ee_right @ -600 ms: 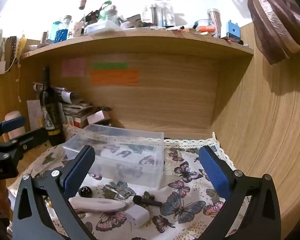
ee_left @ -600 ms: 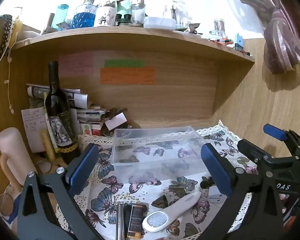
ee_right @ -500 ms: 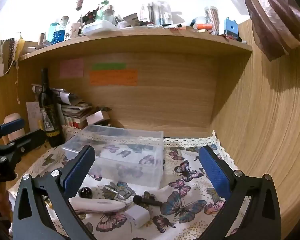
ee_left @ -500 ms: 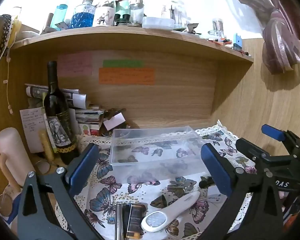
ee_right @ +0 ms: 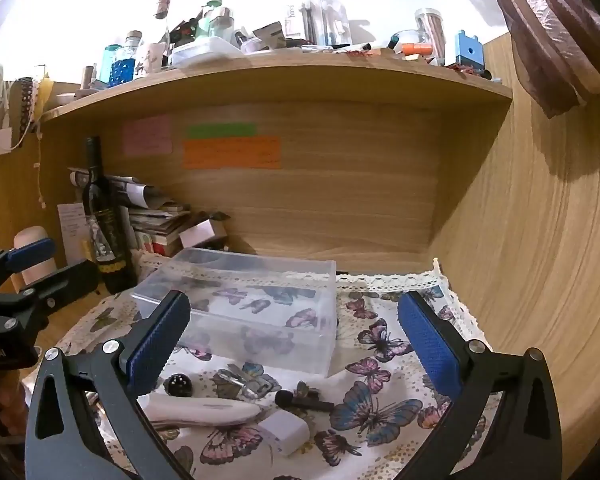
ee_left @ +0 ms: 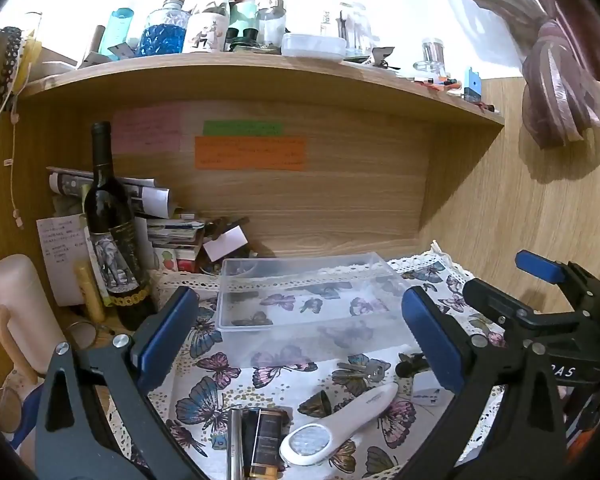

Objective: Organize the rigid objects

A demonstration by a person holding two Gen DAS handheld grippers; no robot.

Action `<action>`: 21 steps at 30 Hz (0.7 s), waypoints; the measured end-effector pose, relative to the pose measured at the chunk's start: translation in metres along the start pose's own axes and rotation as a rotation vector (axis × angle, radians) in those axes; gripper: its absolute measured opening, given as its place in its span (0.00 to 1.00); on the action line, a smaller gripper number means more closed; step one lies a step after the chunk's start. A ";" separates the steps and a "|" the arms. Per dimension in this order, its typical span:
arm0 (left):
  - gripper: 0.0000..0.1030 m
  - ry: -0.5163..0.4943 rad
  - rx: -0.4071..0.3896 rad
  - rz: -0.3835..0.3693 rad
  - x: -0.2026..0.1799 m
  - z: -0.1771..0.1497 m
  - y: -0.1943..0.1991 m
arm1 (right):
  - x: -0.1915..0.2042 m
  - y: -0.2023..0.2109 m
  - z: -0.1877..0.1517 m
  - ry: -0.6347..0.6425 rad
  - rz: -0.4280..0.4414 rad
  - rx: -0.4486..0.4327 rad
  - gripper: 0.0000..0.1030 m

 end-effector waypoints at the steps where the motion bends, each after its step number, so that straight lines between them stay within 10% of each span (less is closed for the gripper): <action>1: 1.00 -0.003 -0.001 0.000 -0.001 0.000 0.000 | 0.000 0.000 0.000 -0.001 0.003 -0.001 1.00; 21: 1.00 -0.010 -0.008 -0.012 -0.005 0.000 0.001 | 0.001 0.001 0.001 -0.008 0.014 -0.006 1.00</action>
Point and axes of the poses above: each gripper's, at about its wrist camera, not at the fingertips, and y roughly against the way its jaws point, x to its left, z to its top, the point moved 4 cm from there along -y, roughly the way its jaws point, and after that the axes turned 7 degrees about y, right-handed, at the moved point
